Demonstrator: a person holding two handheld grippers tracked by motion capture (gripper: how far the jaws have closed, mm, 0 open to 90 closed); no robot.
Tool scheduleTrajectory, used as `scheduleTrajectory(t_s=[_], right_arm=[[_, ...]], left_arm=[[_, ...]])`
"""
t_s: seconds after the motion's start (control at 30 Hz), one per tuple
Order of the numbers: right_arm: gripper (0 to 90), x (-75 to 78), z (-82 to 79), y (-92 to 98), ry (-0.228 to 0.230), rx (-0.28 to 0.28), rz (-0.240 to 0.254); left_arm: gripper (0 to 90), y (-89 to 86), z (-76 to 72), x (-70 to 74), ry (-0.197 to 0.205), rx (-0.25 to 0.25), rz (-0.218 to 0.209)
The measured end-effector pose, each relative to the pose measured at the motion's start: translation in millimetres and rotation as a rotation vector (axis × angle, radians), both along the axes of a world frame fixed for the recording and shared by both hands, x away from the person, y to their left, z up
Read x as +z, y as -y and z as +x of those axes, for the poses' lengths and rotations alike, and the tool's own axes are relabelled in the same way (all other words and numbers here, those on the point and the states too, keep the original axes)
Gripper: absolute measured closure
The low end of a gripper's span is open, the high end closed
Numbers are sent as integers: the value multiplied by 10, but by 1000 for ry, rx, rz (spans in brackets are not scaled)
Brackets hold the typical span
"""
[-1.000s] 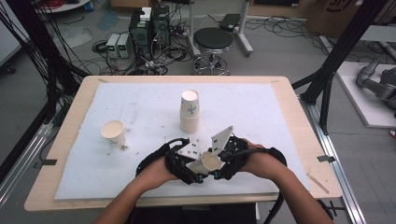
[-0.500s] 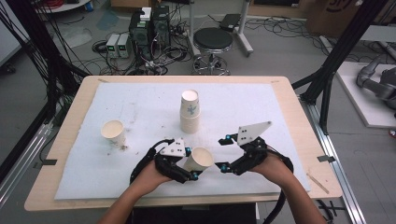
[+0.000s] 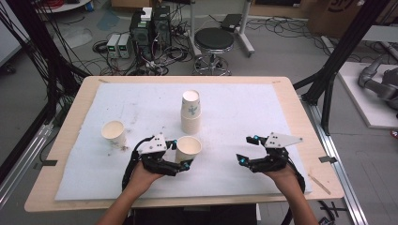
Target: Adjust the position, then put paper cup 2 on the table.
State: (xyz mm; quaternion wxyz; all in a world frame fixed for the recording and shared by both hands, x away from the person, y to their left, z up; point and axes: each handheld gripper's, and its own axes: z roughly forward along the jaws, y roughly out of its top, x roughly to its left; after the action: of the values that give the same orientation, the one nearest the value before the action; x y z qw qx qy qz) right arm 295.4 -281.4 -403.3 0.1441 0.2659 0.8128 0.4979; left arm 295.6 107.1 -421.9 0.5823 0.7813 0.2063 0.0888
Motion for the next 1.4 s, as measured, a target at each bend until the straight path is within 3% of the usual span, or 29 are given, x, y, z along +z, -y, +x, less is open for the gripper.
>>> scheduleTrajectory(t_s=[0.27, 0.47, 0.7, 1.03, 1.4], right_arm=[[220, -47, -8, 142, 60, -84, 20], [221, -79, -12, 220, 65, -136, 20], [221, -56, 6, 300, 81, -184, 35], [221, -56, 13, 259, 73, -188, 22], [221, -47, -13, 300, 71, -197, 32]], left_arm=[[292, -151, -12, 4, 47, 101, -79], [291, -230, -24, -6, 71, 144, -115], [291, -254, -21, -22, 88, 151, -109], [289, -279, -25, -12, 92, 160, -112], [291, -111, 103, 29, 104, 144, -125]])
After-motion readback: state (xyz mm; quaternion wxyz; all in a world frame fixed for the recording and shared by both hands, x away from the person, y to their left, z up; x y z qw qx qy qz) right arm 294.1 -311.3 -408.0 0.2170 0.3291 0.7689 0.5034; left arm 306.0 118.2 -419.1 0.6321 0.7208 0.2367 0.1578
